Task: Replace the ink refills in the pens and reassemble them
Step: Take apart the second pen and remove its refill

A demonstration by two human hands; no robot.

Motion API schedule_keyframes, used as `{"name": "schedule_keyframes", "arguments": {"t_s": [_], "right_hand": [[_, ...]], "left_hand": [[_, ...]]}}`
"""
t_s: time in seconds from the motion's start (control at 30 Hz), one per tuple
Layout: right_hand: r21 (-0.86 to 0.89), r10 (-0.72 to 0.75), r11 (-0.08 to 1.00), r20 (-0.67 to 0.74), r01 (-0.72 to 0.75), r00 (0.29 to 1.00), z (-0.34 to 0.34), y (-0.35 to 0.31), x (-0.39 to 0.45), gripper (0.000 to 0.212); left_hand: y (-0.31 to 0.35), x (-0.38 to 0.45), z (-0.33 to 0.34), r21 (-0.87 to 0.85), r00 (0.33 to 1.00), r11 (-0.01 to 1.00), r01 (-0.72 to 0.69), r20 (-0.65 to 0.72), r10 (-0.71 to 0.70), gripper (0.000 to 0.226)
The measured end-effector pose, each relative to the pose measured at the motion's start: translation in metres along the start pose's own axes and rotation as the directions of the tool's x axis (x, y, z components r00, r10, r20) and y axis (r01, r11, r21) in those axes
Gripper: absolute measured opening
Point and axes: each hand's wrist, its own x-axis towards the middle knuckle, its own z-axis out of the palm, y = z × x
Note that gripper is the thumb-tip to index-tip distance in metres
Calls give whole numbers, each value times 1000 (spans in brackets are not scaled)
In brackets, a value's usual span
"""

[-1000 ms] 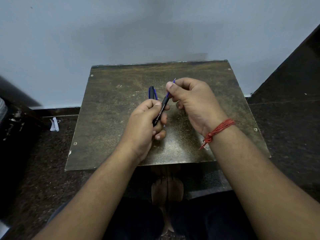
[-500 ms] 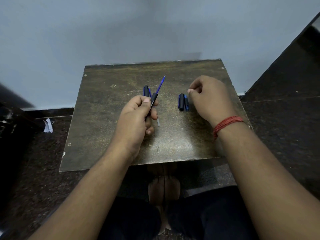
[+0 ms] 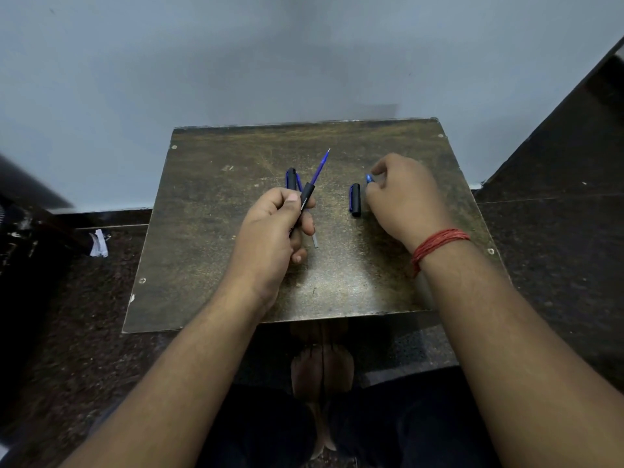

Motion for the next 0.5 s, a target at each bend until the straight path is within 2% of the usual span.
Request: {"name": "schedule_keyframes", "arguments": {"t_s": [0.07, 0.1, 0.2, 0.3, 0.43, 0.5], "right_hand": [[248, -4, 969, -62, 19, 998, -3, -2, 1, 21], [405, 15, 914, -73, 16, 997, -4, -4, 0, 17], [766, 87, 641, -8, -50, 996, -5, -11, -7, 9], [882, 116, 458, 65, -111, 991, -2, -13, -8, 8], [939, 157, 308, 107, -151, 982, -2, -12, -5, 6], [953, 176, 268, 98, -143, 980, -2, -11, -4, 4]], "left_hand": [[1, -1, 0, 7, 1000, 1000, -1, 3, 1, 23], [1, -1, 0, 13, 1000, 1000, -1, 5, 1, 23], [1, -2, 1, 25, 1000, 1000, 4, 11, -4, 24], [-1, -1, 1, 31, 1000, 1000, 3, 22, -3, 23], [-4, 0, 2, 43, 999, 999, 1, 50, -3, 24], [-5, -1, 2, 42, 998, 999, 2, 66, -5, 25]]}}
